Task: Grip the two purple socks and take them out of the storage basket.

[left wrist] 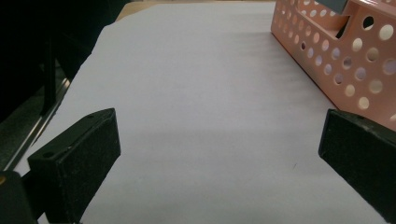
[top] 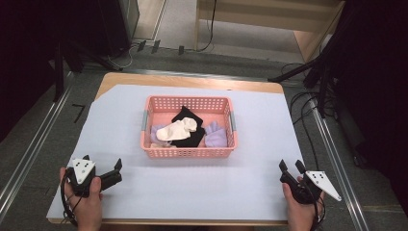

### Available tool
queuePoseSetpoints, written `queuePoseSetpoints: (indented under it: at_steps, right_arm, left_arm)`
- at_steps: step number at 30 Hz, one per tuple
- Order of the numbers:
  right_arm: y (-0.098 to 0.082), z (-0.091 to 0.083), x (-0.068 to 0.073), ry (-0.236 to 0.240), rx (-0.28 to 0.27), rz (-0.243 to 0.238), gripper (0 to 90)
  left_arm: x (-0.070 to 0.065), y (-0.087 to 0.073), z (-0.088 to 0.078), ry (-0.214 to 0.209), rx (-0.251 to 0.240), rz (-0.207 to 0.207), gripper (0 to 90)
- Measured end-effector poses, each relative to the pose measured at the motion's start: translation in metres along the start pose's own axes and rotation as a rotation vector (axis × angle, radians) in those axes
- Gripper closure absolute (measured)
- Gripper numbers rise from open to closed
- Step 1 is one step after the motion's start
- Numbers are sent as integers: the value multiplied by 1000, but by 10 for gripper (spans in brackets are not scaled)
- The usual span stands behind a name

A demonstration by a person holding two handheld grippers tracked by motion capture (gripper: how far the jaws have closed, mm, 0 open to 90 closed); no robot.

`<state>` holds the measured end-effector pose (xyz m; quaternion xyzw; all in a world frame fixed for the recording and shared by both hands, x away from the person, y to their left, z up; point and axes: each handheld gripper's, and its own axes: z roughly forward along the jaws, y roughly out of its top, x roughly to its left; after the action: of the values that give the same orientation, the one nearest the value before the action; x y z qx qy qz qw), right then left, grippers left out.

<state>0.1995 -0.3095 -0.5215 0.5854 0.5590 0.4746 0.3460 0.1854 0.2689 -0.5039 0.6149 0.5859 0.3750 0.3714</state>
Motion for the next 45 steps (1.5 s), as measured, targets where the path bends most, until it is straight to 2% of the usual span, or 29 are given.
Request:
queuePoseSetpoints:
  at_steps: [1,2,5,8,9,11,12,14,18,19,20,21,22,26,32,36,37,40,42,45]
  right_arm:
    - [0,0,0,0,0,0,412]
    - [2,-1,6,31,-6,-6,469]
    - [7,-2,20,43,-21,-46,498]
    - [13,-4,31,63,-23,-41,513]
    - [20,-4,43,88,-1,-44,565]
    - [26,-3,53,96,21,-50,577]
    - [30,-2,61,117,30,-44,577]
    - [35,1,72,140,42,-56,579]
    - [46,14,103,203,85,-110,595]
    - [46,14,103,203,85,-110,595]
    - [50,20,118,236,99,-123,595]
    - [52,24,125,246,110,-131,595]
    - [52,24,125,246,110,-131,595]
    - [57,42,156,291,161,-169,593]
    - [61,61,177,306,202,-195,613]
    - [67,79,187,297,280,-185,665]
    - [67,79,187,297,280,-185,665]
    - [69,94,195,247,337,-203,665]
    - [70,98,196,236,350,-209,666]
    - [72,112,203,218,421,-203,678]
  left_arm:
    - [0,0,0,0,0,0,0]
    - [1,0,1,2,-5,-16,0]
    - [3,-1,0,-2,-8,-35,0]
    - [2,-1,0,-7,-7,-32,0]
    - [2,-1,0,-7,-4,-27,0]
    - [1,-1,1,-7,-3,-11,0]
    - [1,-1,0,-8,-3,-8,0]
    - [1,-1,0,-11,-2,-14,0]
    - [1,-1,0,-14,-4,-15,0]
    - [1,-1,0,-14,-4,-15,0]
    - [1,-1,0,-14,-1,-13,0]
    - [1,-1,0,-14,0,-9,0]
    - [1,-1,0,-14,0,-9,0]
    - [1,0,1,-21,8,-10,0]
    - [1,0,1,-23,7,-15,0]
    - [1,0,2,-22,16,-13,0]
    - [1,0,2,-20,19,-13,0]
    - [2,0,2,-22,19,-11,0]
    - [2,0,2,-22,19,-9,0]
    - [2,0,2,-23,19,-10,0]
